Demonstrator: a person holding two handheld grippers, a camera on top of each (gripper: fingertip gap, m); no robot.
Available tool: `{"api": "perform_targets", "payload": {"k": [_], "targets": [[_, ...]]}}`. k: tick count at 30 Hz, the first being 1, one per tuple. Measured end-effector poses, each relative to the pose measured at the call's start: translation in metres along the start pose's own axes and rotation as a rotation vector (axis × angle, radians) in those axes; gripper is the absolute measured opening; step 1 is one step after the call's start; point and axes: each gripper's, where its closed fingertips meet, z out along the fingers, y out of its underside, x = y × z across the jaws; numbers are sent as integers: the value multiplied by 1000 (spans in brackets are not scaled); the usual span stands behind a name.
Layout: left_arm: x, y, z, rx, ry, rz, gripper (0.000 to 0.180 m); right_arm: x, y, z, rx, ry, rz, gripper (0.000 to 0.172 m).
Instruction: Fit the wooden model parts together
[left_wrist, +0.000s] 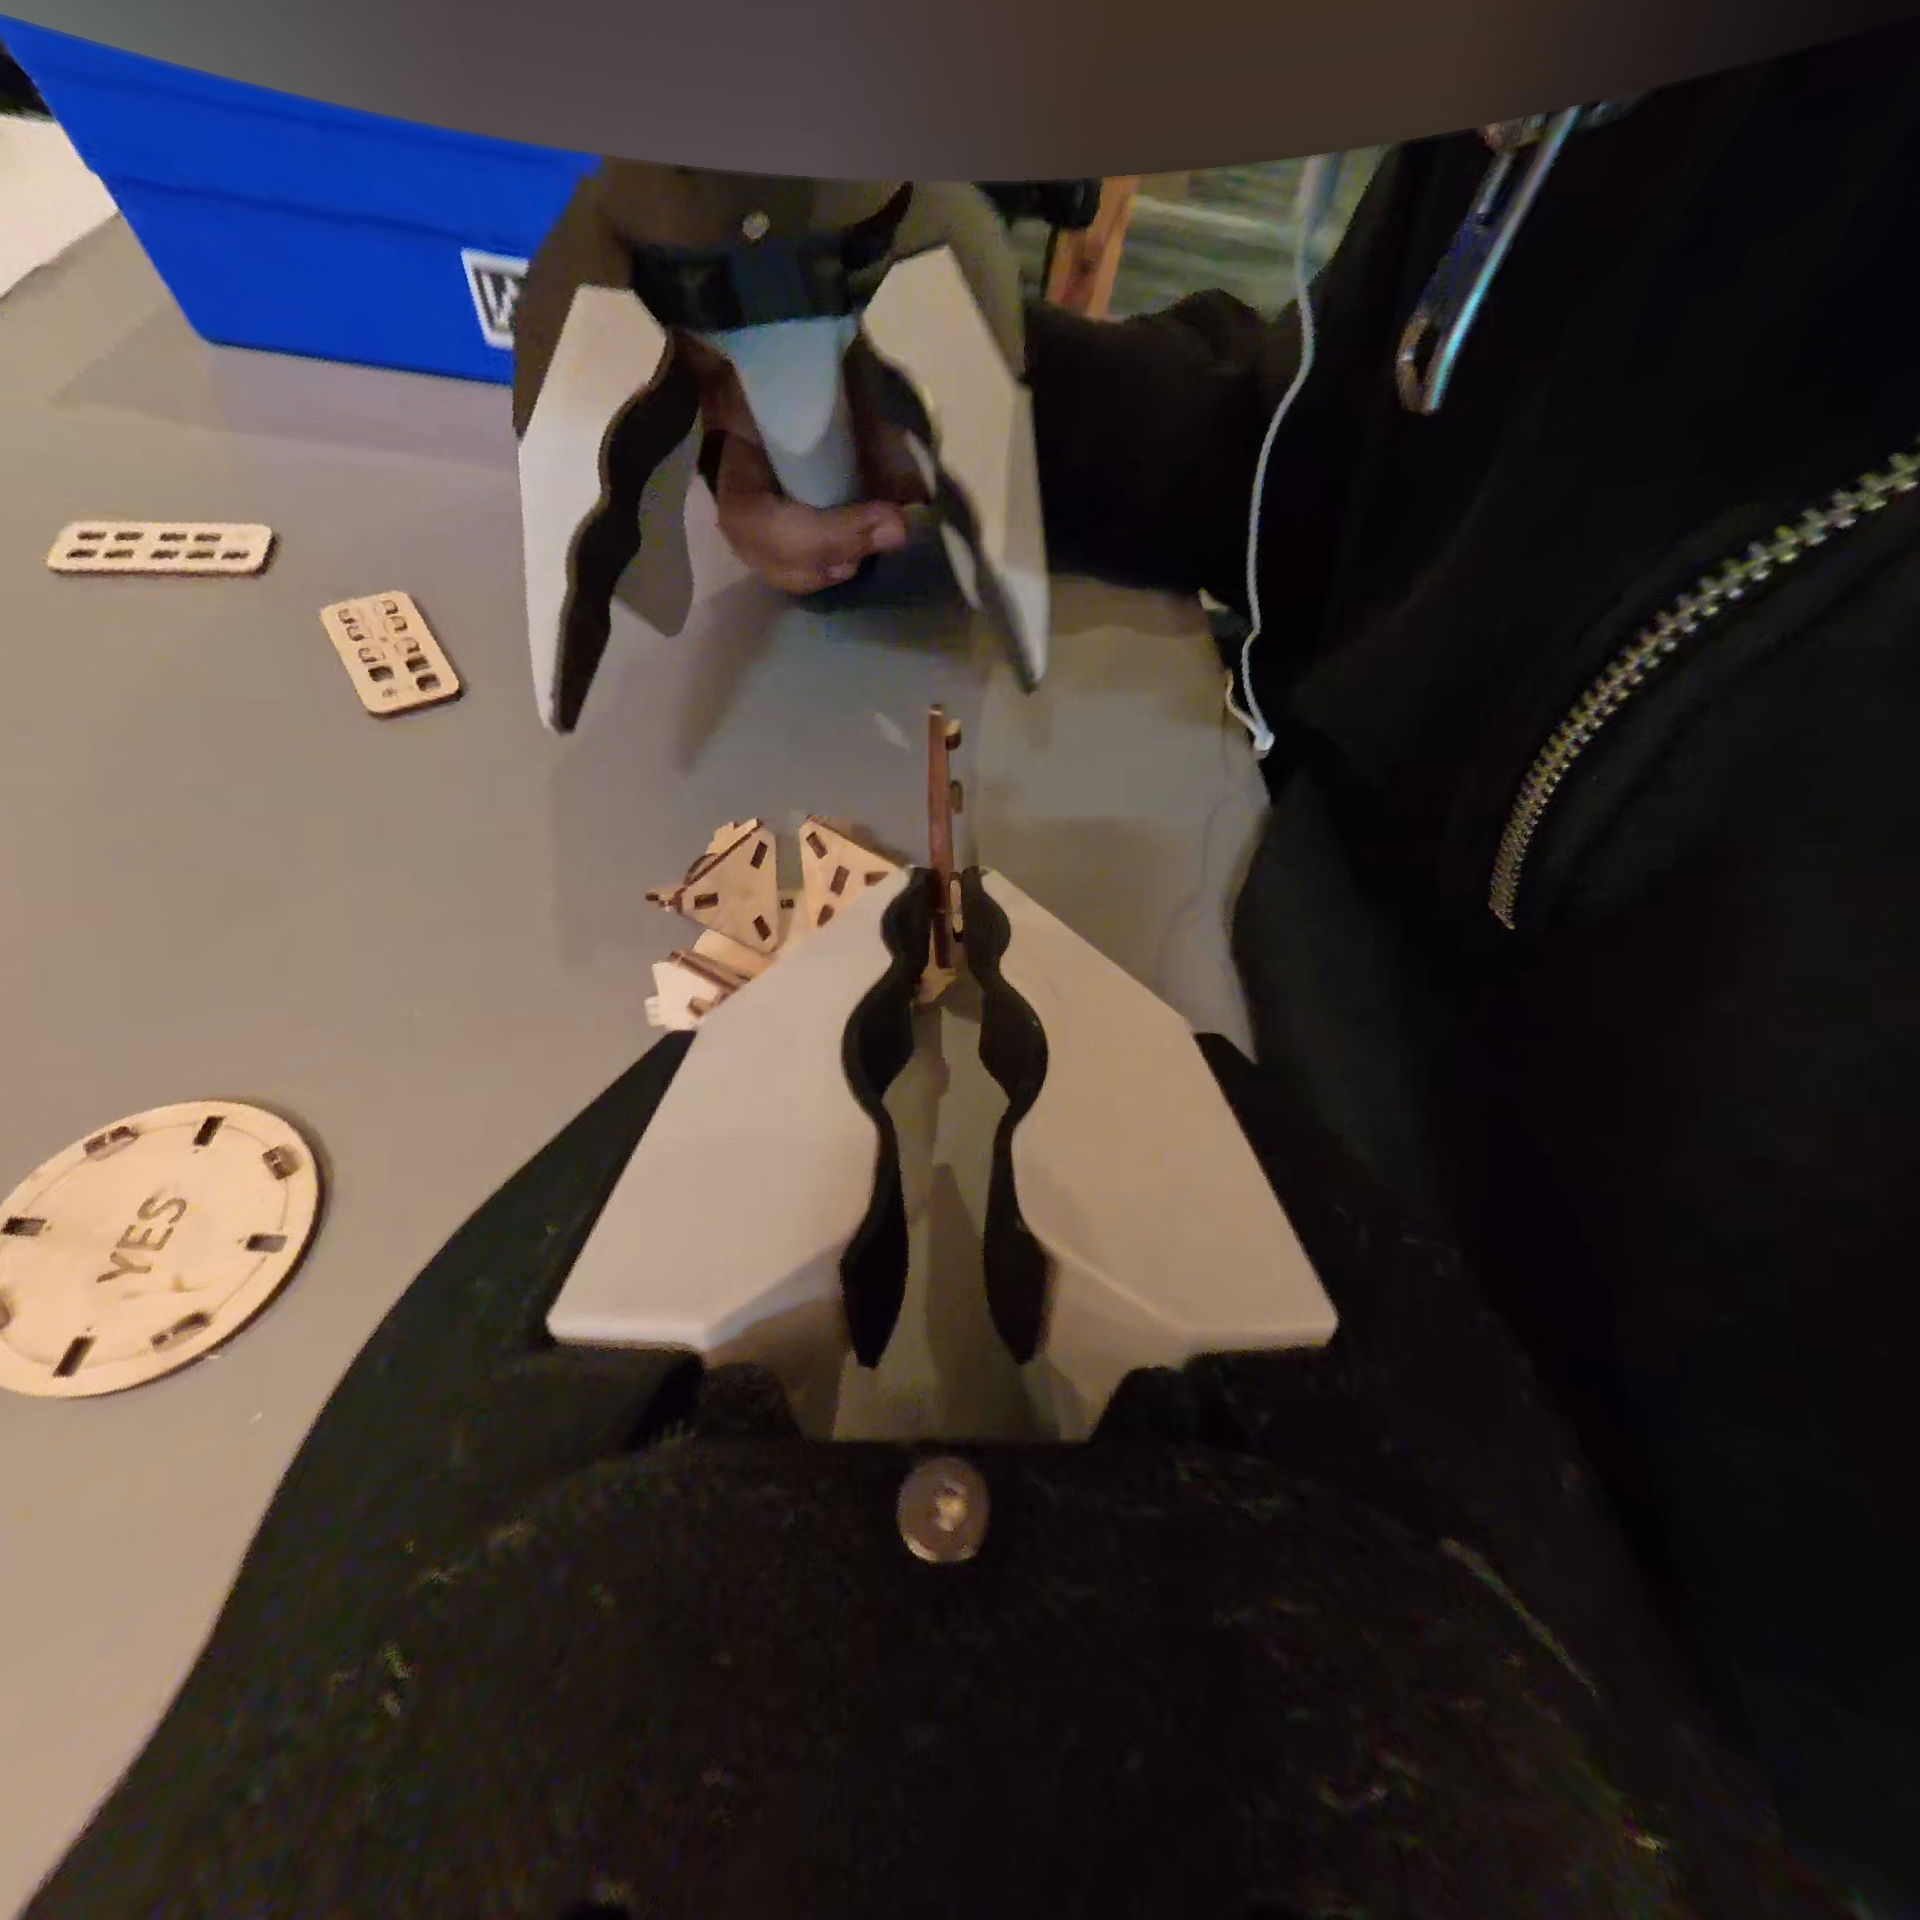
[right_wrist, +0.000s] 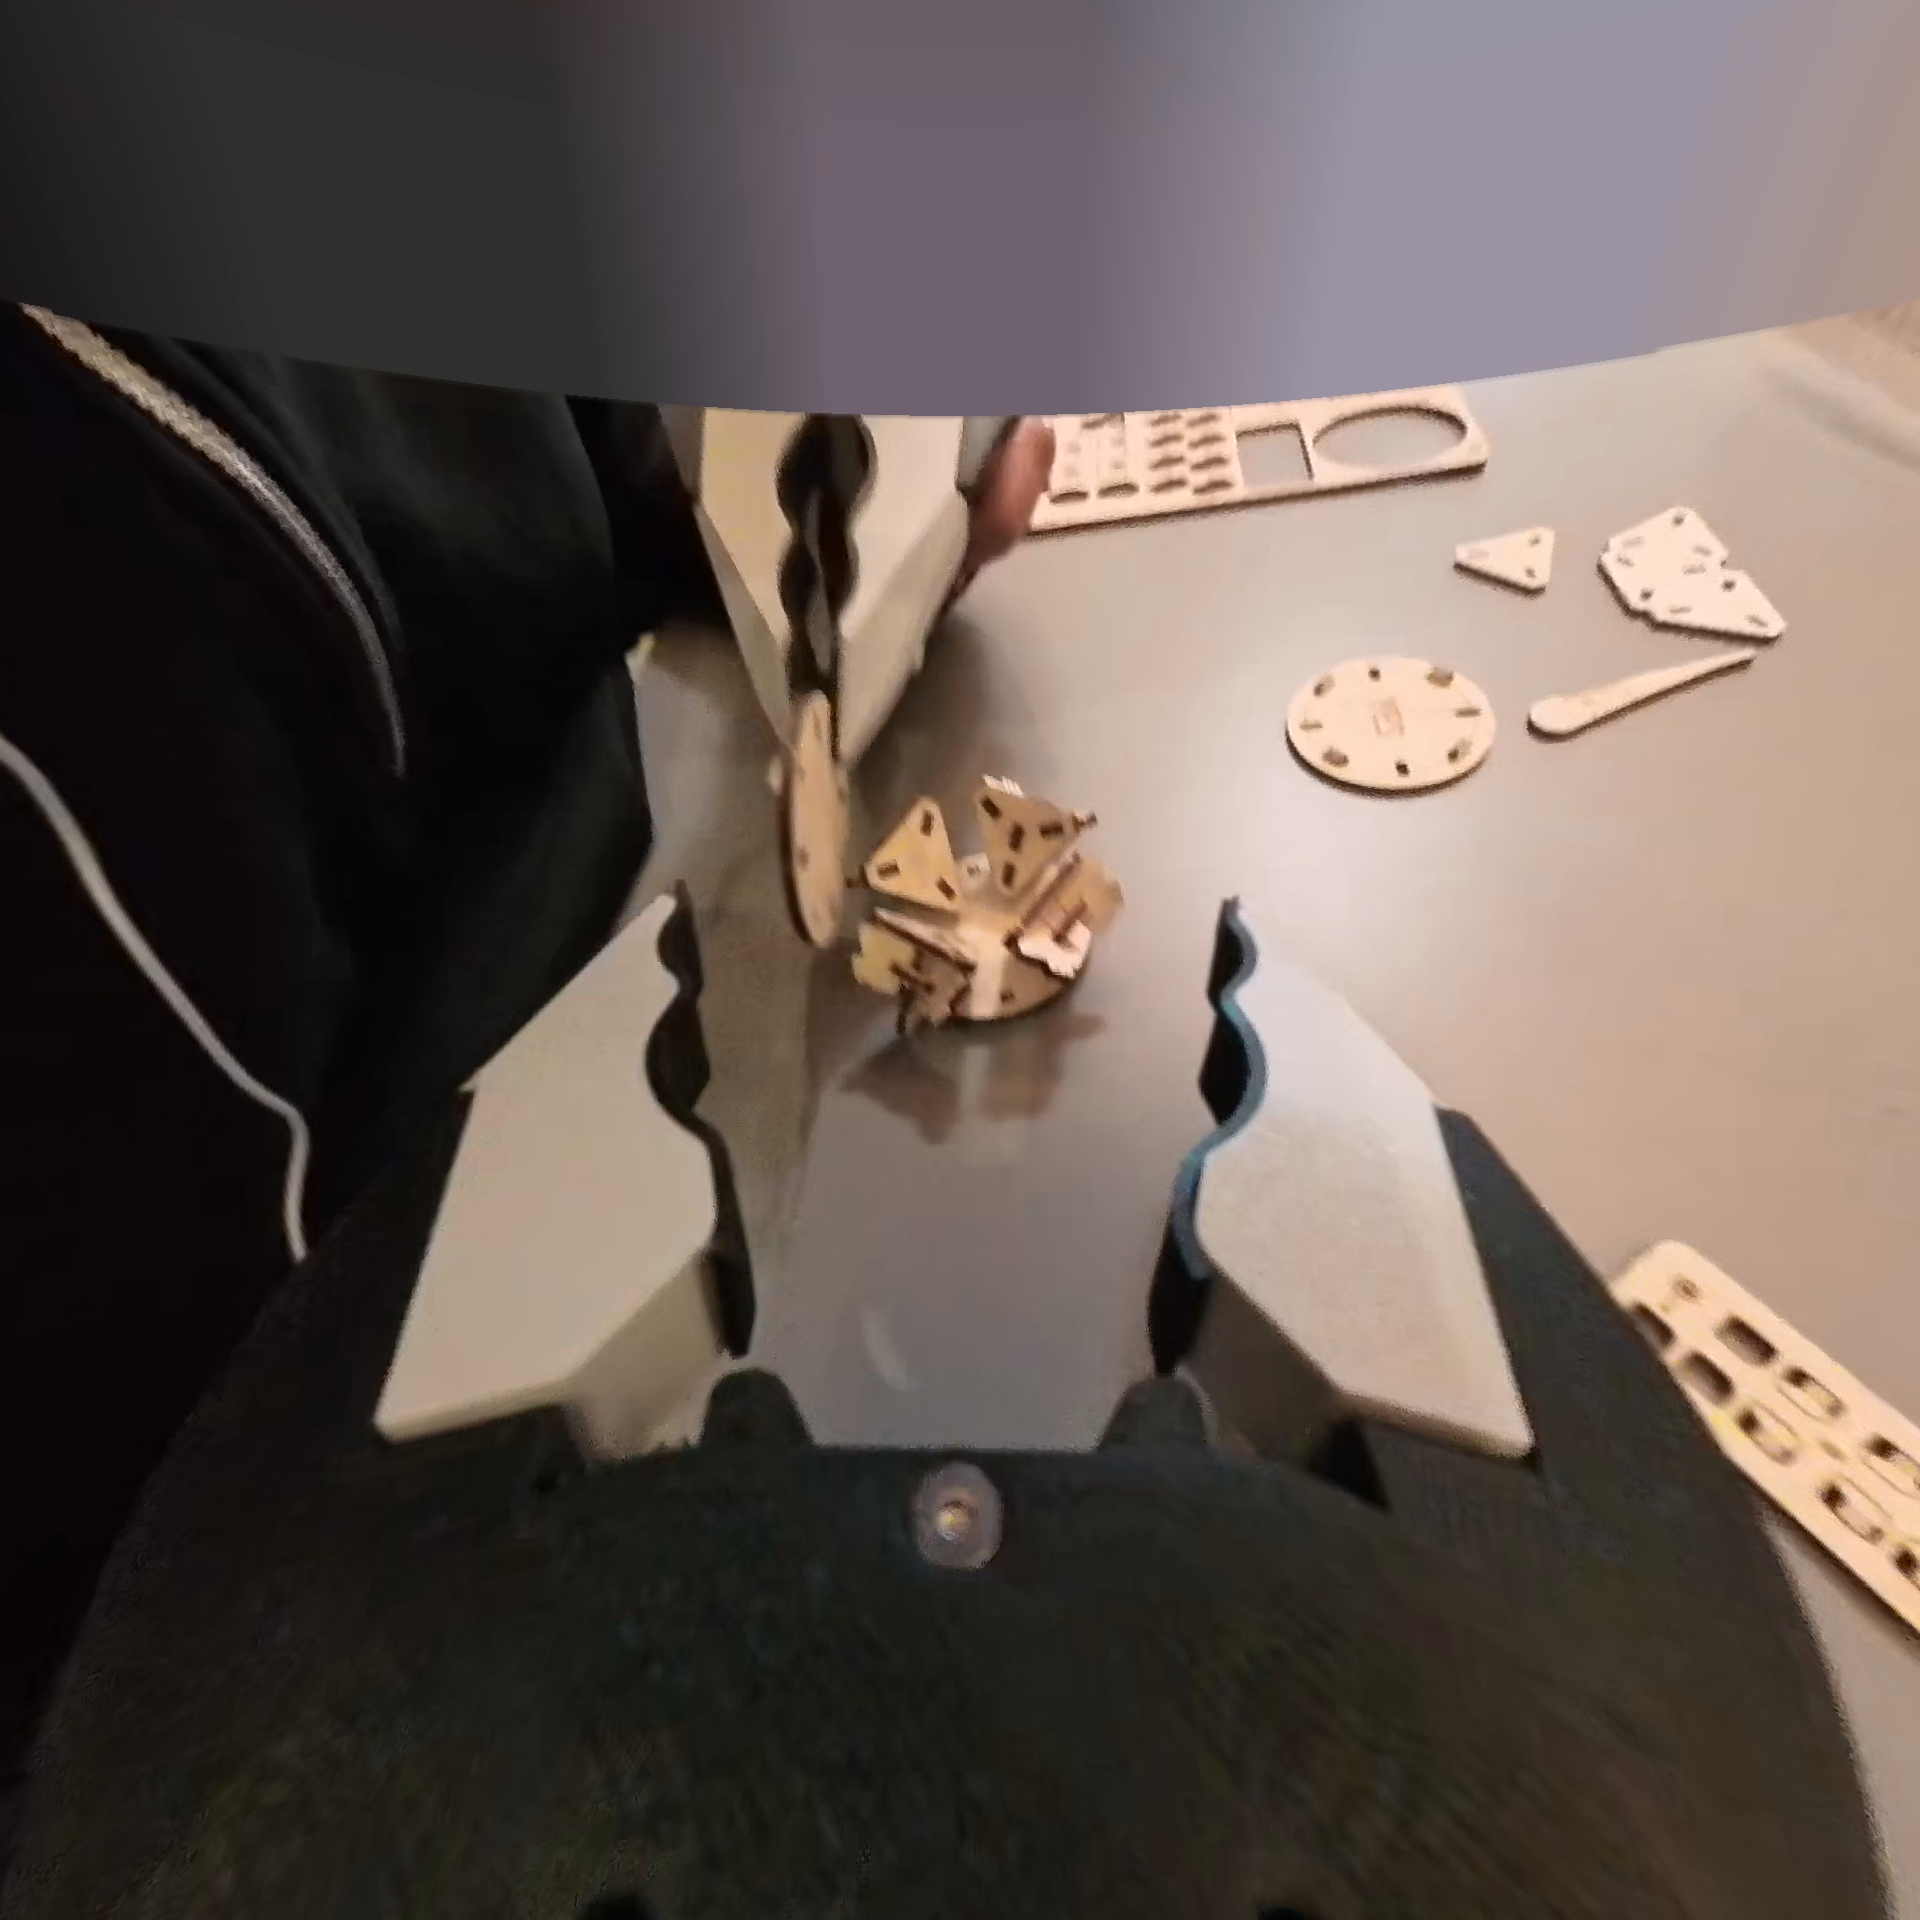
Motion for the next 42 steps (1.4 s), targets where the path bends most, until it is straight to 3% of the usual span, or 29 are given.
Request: {"api": "perform_targets", "payload": {"k": [4,8,13,21,33,42], "targets": [[8,2,3,-55,45,27,3,0,-8,6,61,98,48,95],[13,-6,-1,-1,90,-16,3,-13,-13,4,132,126,120,71],[13,-2,0,-20,82,-30,3,-23,12,14,-27,209,63,70],[11,7,10,-40,-29,-43,3,-25,29,24,-169,154,-29,69],[1,5,10,-24,-110,-68,2,-21,35,27,-221,67,32,63],[4,9,13,-60,-134,-8,2,-21,34,32,-240,13,33,49]]}}
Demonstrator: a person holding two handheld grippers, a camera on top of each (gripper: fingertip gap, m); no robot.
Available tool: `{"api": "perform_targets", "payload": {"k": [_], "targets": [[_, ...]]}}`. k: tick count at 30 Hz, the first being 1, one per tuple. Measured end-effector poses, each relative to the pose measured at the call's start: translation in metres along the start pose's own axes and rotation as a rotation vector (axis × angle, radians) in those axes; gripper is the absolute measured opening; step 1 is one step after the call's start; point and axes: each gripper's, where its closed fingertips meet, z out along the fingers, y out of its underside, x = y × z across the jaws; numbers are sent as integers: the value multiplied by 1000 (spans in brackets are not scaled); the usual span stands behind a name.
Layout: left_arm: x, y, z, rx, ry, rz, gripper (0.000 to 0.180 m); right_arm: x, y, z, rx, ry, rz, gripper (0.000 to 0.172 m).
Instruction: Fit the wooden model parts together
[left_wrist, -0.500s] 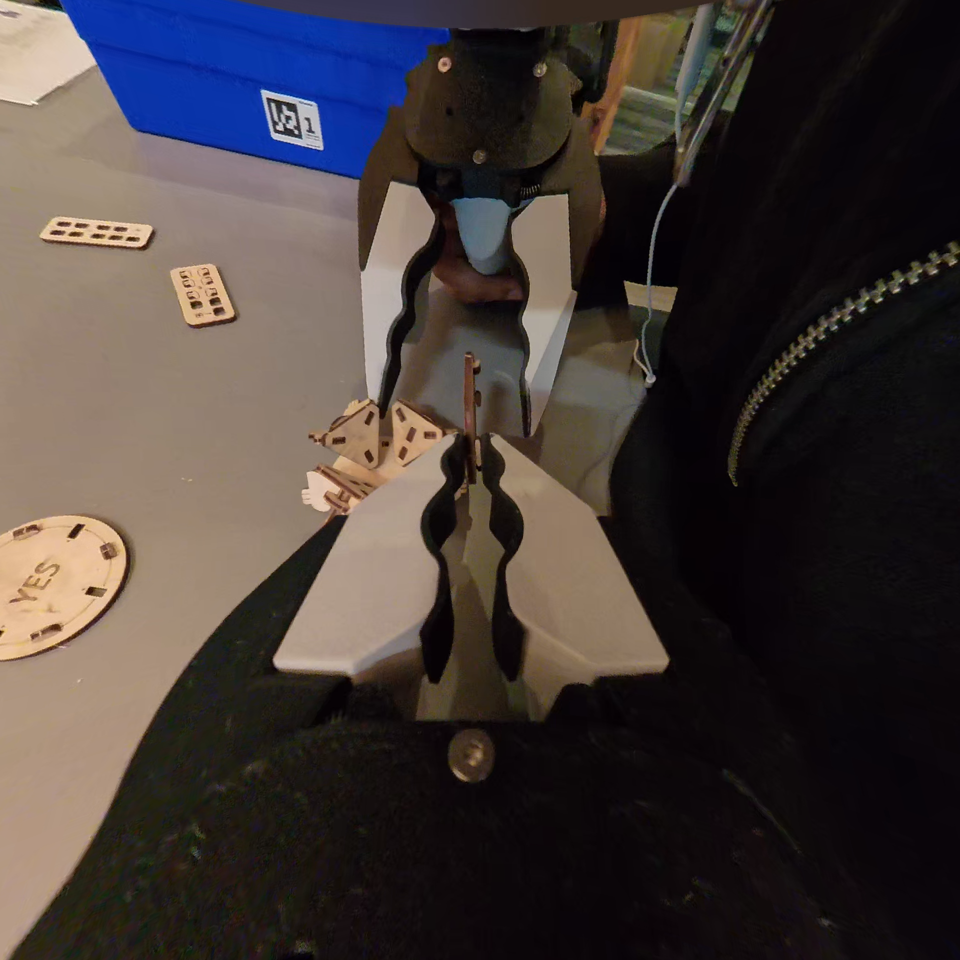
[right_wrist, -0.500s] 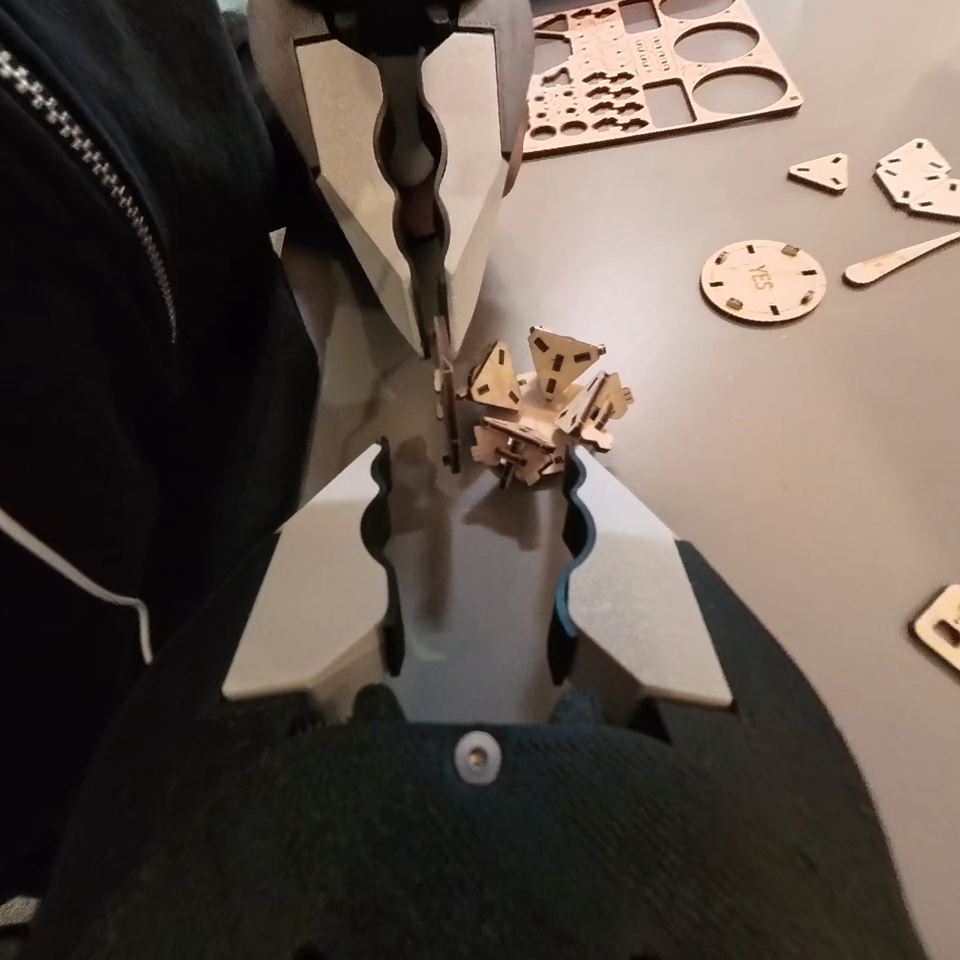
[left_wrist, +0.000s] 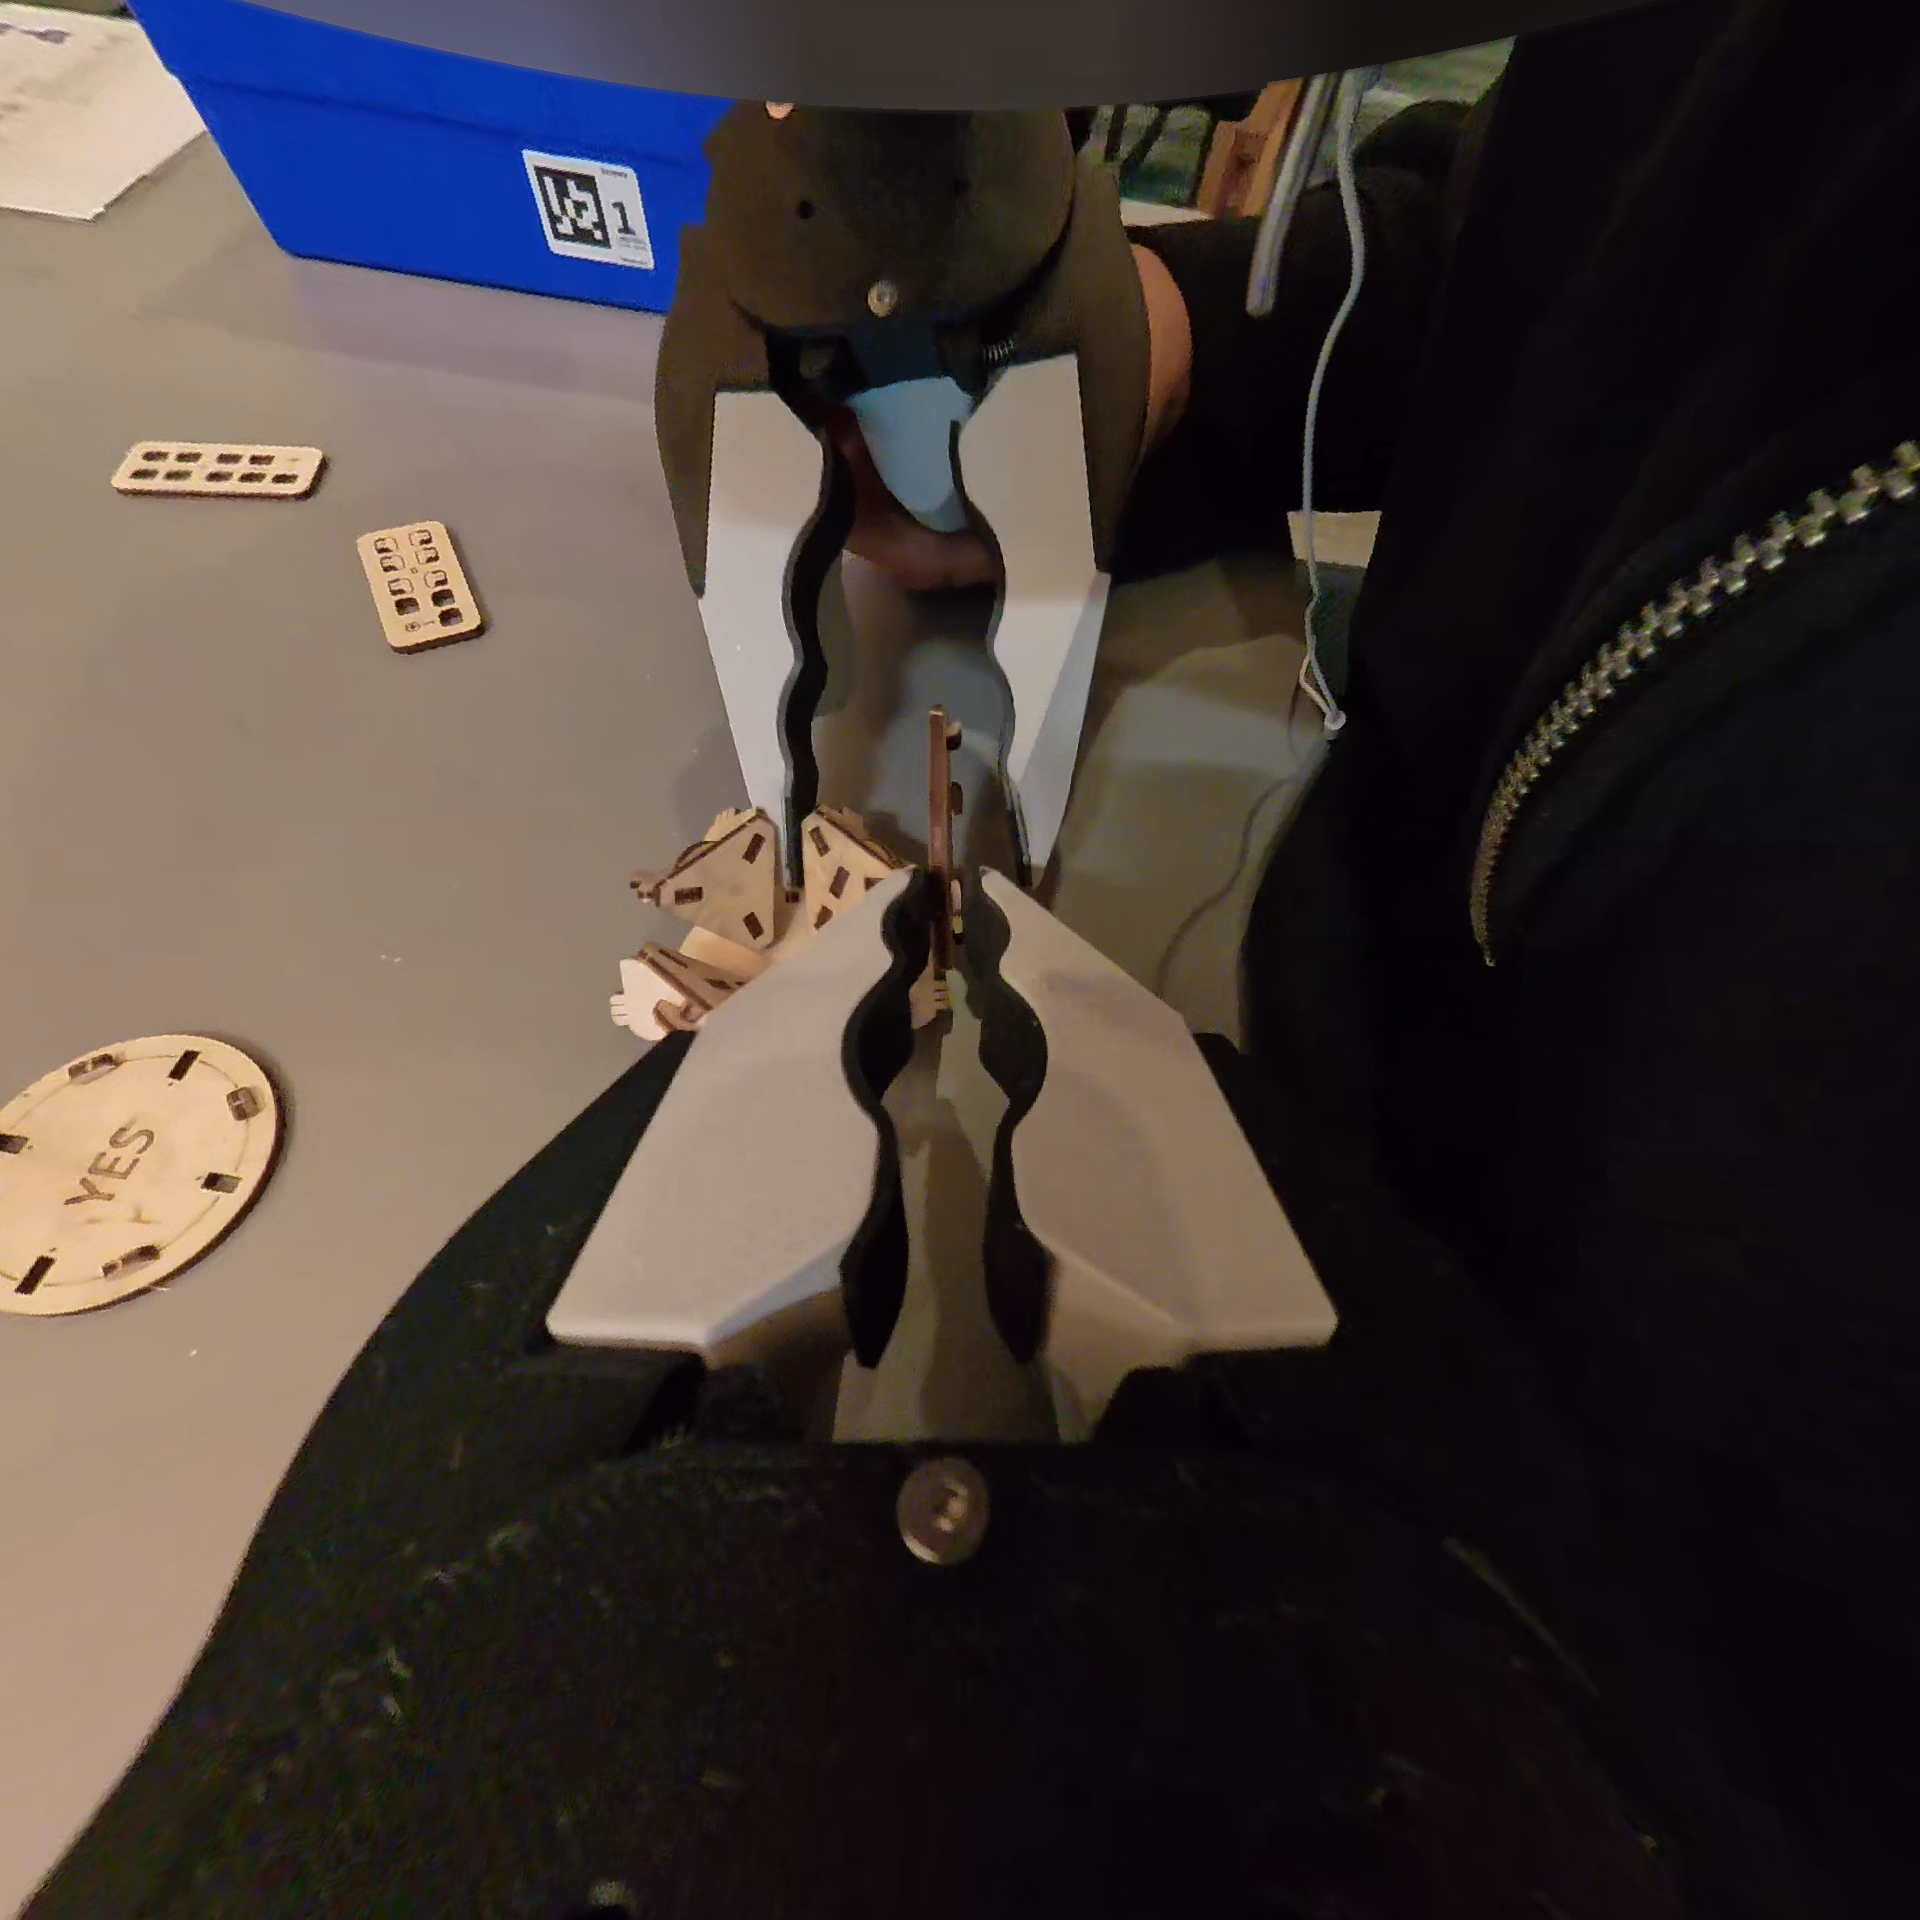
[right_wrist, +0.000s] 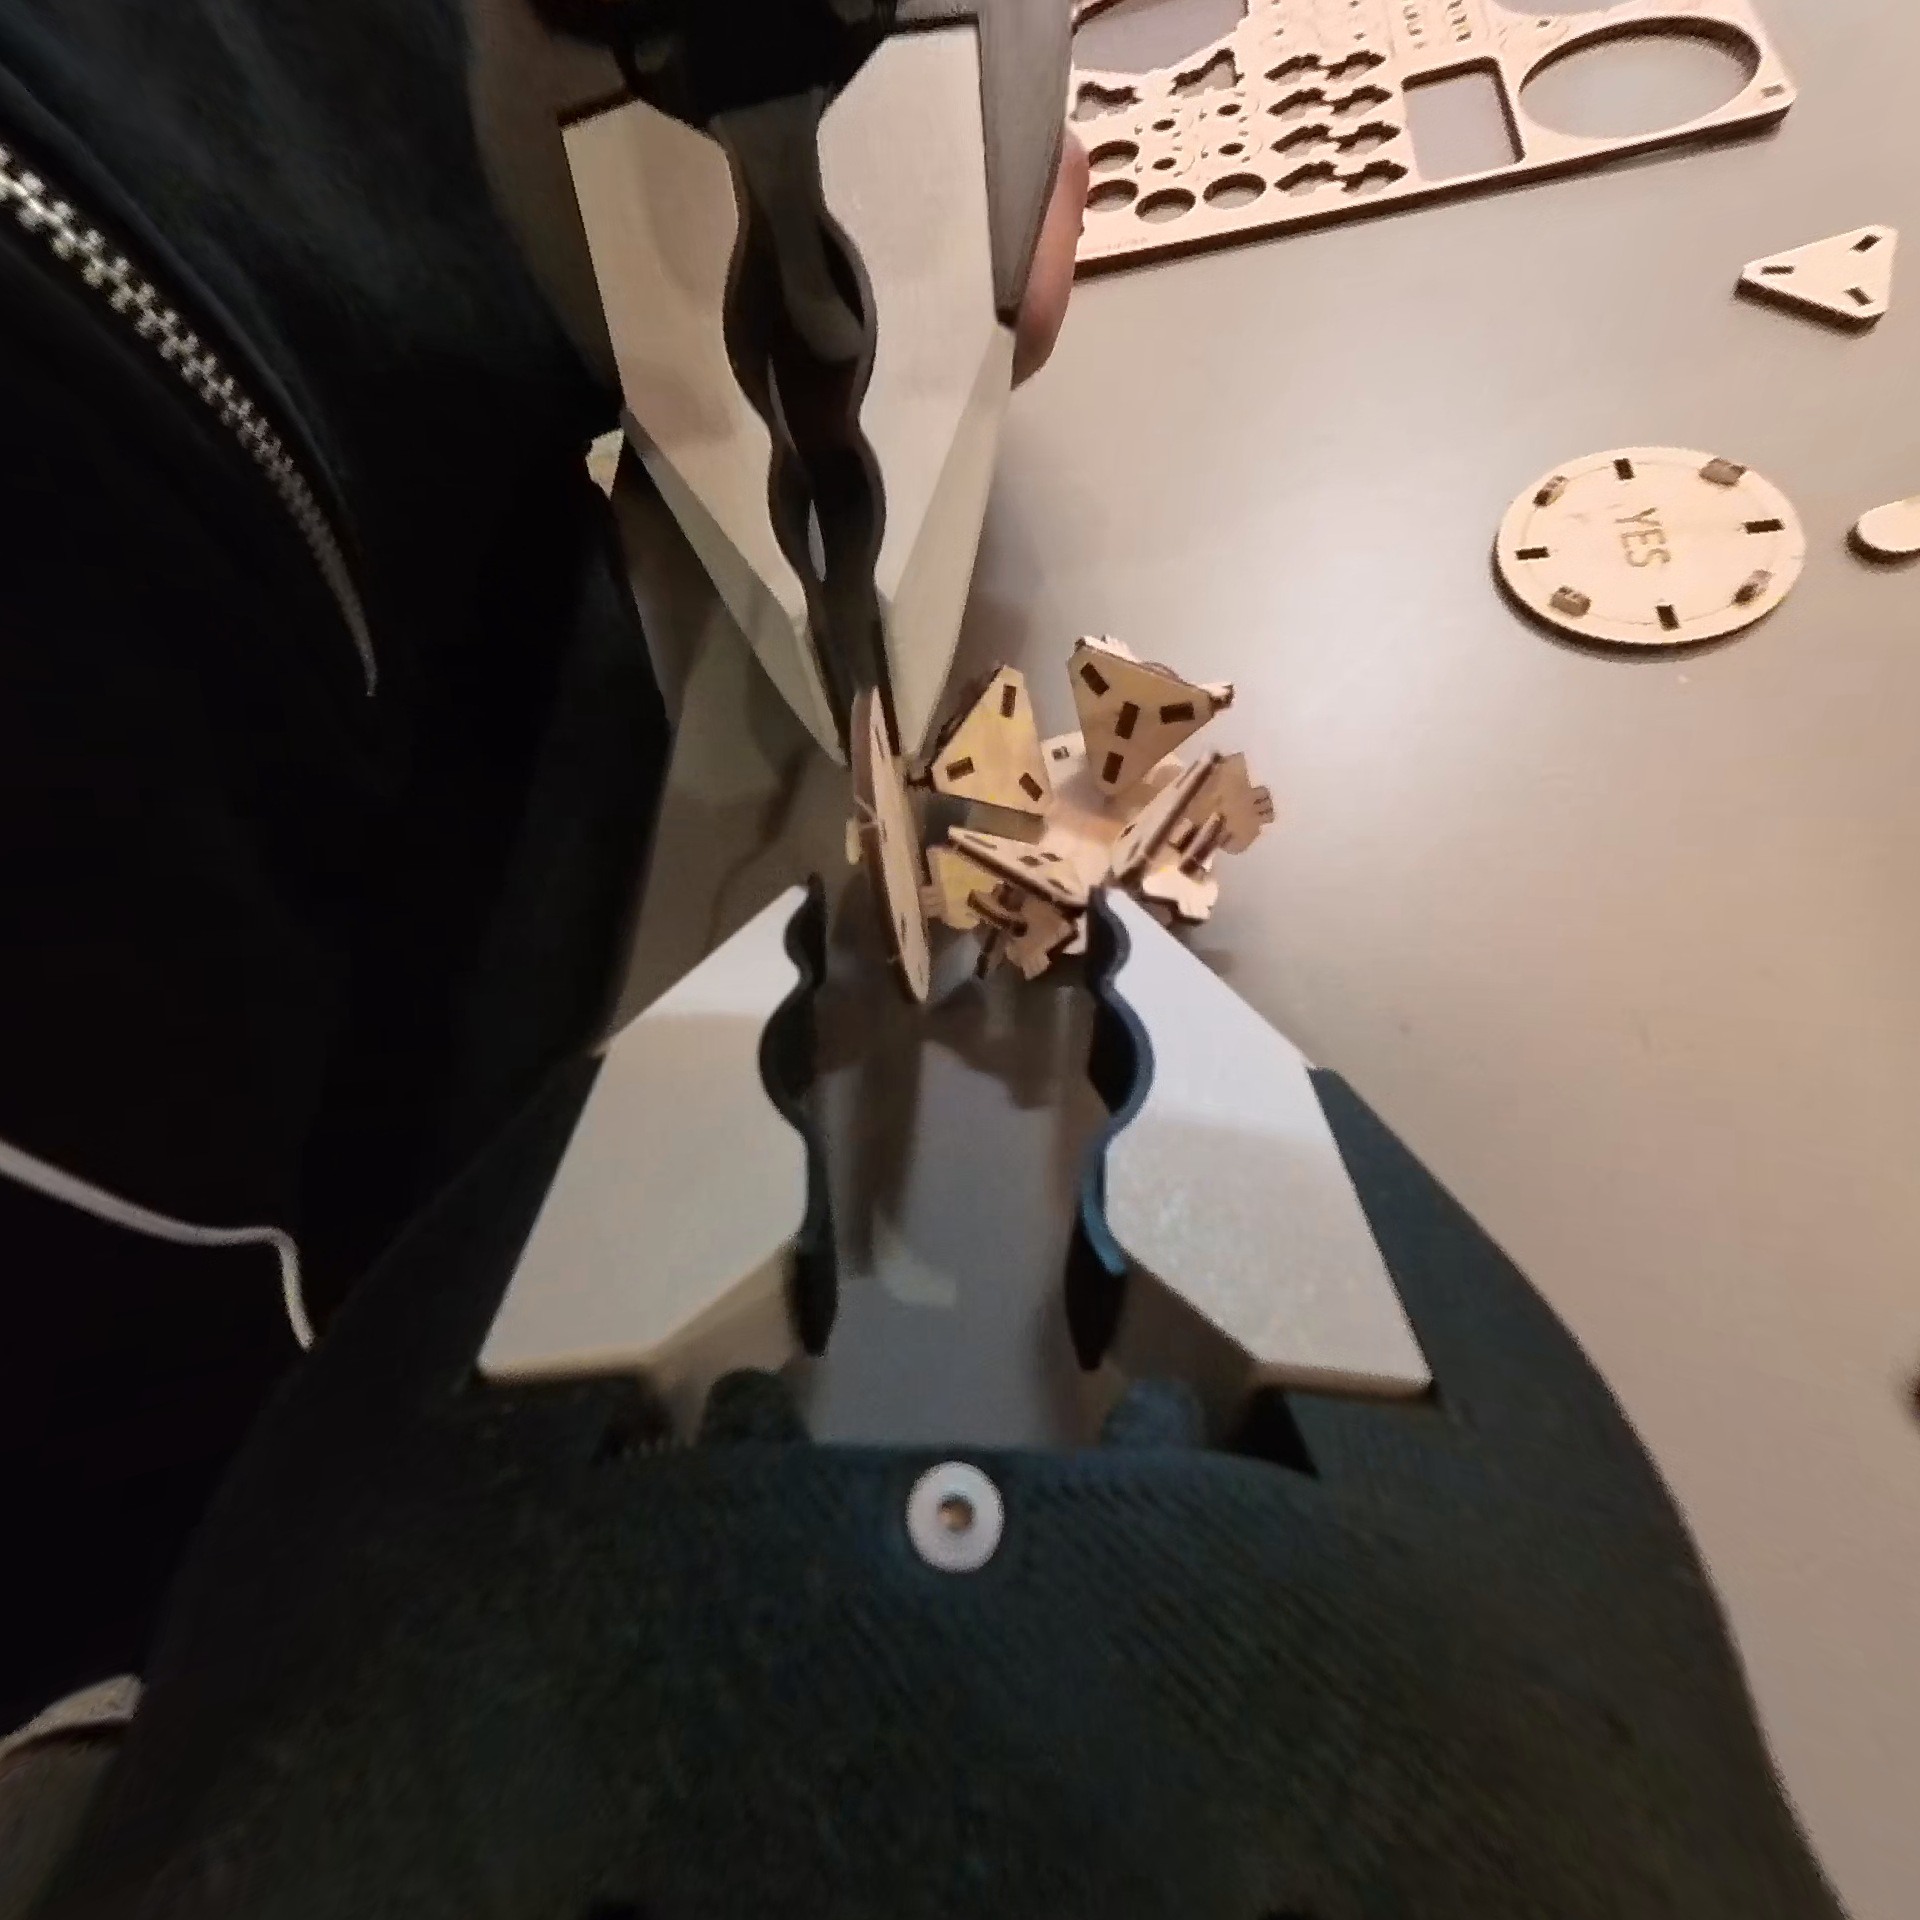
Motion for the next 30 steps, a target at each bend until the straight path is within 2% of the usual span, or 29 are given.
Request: {"api": "perform_targets", "payload": {"k": [5,21,30], "targets": [[-1,-4,-5,39,-5,-17,2,4,0,0,-2,13,-3,47],[-2,0,-5,18,-56,-44,2,7,-2,3,-6,24,-23,35],[-3,3,-8,25,-17,-119,2,5,-3,3,-8,-10,-14,33]]}}
